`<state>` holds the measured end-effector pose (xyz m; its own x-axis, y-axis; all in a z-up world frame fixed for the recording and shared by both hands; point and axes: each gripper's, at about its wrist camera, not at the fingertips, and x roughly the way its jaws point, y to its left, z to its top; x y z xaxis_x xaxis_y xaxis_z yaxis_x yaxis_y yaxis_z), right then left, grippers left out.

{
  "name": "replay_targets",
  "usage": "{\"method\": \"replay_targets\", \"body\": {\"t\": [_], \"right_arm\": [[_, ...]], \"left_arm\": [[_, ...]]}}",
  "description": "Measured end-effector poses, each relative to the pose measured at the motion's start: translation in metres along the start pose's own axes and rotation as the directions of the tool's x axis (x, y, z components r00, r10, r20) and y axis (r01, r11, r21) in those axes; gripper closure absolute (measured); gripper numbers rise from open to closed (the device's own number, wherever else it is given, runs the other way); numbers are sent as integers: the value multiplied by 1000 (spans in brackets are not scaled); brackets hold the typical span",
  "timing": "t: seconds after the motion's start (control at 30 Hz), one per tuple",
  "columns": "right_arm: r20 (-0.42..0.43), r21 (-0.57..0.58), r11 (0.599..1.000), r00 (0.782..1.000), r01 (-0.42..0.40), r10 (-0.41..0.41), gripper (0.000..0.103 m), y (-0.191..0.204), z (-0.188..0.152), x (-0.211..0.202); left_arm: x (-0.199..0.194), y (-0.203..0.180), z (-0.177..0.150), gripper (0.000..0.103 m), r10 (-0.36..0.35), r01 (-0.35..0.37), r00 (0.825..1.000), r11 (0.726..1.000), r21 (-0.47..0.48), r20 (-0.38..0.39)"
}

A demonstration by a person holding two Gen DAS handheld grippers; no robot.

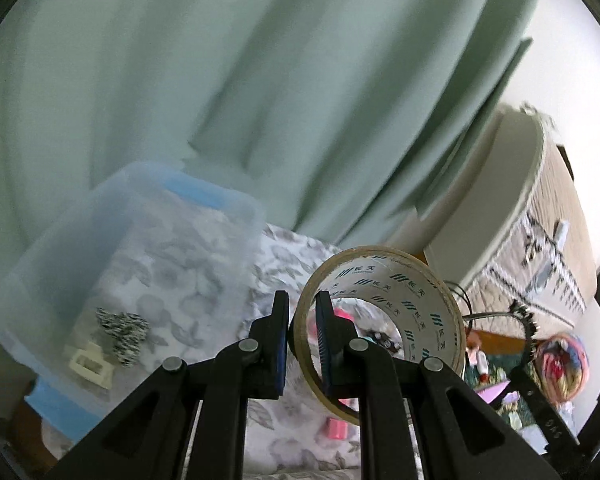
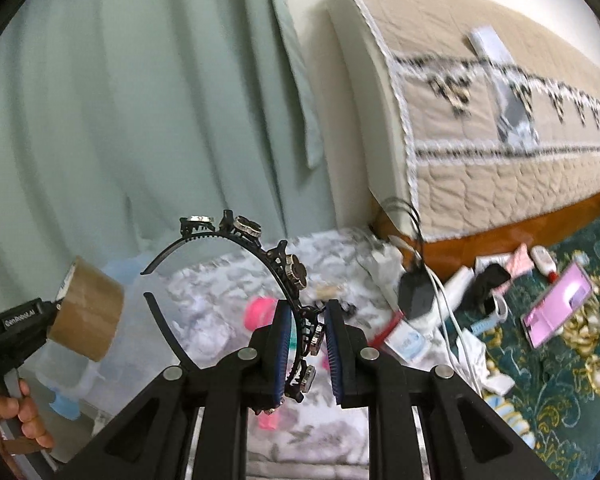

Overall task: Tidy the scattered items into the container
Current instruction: 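Lift and carry the tape roll and headband over the clear bin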

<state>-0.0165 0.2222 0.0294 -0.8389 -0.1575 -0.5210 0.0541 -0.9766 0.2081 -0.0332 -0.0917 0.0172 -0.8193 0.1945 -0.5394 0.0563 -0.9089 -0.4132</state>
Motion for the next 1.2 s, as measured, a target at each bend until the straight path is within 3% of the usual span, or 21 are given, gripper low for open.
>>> {"method": "replay_targets", "body": {"t": [0.57,1.2], "right_arm": [[59,-127,982,987,-138,147,84,85,26,-19],[-53,-255,925,959,-282,278,84,190,20,31]], "left_arm": [[-55,74,13,89,56,-41,993,989,-144,101],[-68,151,16,89,217,-181,970,946,-268,110]]}}
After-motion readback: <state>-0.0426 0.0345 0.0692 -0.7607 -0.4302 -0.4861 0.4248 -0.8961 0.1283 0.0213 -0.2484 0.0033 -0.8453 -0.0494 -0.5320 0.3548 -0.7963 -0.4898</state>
